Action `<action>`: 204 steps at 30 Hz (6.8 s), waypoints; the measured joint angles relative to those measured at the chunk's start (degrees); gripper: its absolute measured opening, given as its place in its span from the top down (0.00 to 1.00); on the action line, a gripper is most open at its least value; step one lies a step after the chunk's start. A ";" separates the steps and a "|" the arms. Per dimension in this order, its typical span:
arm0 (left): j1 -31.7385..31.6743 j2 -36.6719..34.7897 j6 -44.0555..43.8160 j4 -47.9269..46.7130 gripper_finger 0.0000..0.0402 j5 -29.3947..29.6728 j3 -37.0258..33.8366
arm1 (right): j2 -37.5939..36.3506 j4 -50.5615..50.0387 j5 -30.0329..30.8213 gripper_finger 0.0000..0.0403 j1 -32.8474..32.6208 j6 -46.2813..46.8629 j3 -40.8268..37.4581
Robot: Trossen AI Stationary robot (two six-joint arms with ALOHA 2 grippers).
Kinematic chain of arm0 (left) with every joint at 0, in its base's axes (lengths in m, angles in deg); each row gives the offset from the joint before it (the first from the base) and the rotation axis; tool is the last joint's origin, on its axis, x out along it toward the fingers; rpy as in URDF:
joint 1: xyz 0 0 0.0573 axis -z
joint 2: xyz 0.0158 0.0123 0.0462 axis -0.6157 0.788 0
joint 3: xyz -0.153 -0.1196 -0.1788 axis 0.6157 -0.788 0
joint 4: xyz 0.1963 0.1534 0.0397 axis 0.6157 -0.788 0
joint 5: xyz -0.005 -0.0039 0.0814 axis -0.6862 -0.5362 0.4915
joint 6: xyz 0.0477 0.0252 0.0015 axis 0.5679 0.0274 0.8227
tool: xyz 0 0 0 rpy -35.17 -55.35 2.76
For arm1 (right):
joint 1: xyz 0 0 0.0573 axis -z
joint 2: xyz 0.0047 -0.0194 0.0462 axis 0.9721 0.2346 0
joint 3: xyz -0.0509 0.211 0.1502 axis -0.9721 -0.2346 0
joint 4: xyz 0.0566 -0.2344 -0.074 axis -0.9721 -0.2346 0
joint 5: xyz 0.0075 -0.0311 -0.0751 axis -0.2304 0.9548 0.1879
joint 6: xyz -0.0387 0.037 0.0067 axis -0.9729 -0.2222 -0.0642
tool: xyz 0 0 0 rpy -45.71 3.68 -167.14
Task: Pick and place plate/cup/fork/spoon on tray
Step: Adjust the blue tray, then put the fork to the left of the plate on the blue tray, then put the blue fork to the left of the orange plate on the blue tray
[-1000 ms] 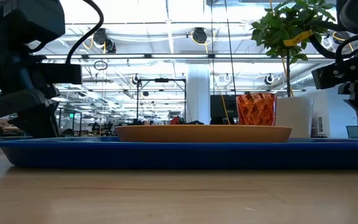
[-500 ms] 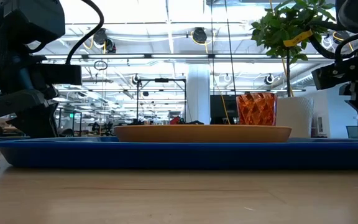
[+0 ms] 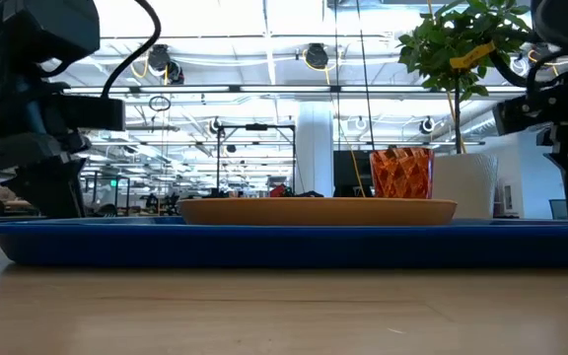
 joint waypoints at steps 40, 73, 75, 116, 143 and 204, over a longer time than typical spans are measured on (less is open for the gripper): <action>-38.14 -6.77 21.69 -17.68 0.80 1.38 21.44 | -17.46 86.35 34.39 0.58 -4.02 -58.62 -18.37; -76.62 14.30 27.45 -24.61 0.37 -10.33 18.80 | -17.57 99.55 34.38 0.58 -4.57 -69.50 -22.60; -78.04 16.12 27.52 -23.83 0.35 -10.04 18.80 | -17.57 99.10 34.38 0.58 -4.57 -69.20 -22.60; -76.25 16.61 26.01 -24.23 0.98 -9.38 19.54 | -17.55 102.27 34.36 0.58 -4.42 -74.71 -22.58; -63.96 -3.93 15.40 -5.72 0.98 -26.82 -2.55 | -17.57 110.51 29.86 0.58 6.90 -97.78 -22.58; -76.85 -16.11 13.71 7.80 0.73 -11.17 -14.60 | -17.59 106.55 14.85 0.58 21.81 -90.09 -22.57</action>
